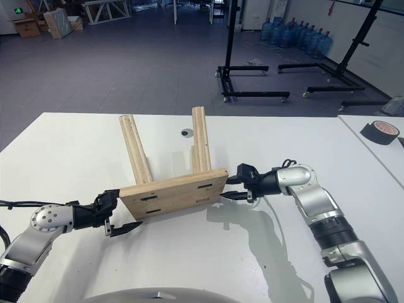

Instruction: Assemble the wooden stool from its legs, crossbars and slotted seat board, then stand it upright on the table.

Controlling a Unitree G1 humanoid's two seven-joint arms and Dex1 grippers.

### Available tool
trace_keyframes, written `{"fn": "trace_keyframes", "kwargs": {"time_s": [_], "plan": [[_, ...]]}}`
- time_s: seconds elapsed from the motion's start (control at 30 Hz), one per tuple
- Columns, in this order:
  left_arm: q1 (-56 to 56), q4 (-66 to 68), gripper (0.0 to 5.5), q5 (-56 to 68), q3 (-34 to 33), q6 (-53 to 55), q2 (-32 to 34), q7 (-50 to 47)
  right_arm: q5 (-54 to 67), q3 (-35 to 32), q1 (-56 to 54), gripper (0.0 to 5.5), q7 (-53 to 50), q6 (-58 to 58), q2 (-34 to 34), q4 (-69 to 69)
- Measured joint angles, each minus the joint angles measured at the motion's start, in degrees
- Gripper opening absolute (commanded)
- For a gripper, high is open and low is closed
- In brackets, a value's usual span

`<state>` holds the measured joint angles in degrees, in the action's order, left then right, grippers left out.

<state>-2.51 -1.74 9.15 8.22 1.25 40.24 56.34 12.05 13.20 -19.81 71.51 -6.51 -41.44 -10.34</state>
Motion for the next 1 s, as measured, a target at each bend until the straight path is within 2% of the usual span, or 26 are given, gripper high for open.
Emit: {"fn": "trace_keyframes", "kwargs": {"time_s": [0.03, 0.33, 0.63, 0.77, 1.0], "plan": [[0.1, 0.3, 5.04, -0.1, 0.2, -0.6, -0.4, 0.4, -0.5, 0.2, -0.1, 1.92, -0.1, 0.4, 0.7, -0.9], [1.3, 4.3, 3.65, 1.7, 0.1, -6.3, -2.0, 3.6, -0.4, 1.4, -0.4, 1.92, 4.9, 0.5, 2.7, -0.8], [1.5, 4.2, 2.27, 5.8, -0.1, -6.9, -1.5, 9.5, 0.4, 1.7, 0.0, 1.92, 8.7, 0.4, 2.6, 0.3], [2.3, 5.3, 1.79, 5.8, -0.4, -7.8, -1.0, 11.0, 0.8, 1.7, 0.1, 1.40, 10.1, 0.3, 2.6, 0.4], [3.3, 6.2, 1.57, 8.6, -1.3, -5.6, -1.0, 15.3, 2.1, 1.3, 0.2, 1.39, 11.7, -2.4, 1.7, 2.4]]}}
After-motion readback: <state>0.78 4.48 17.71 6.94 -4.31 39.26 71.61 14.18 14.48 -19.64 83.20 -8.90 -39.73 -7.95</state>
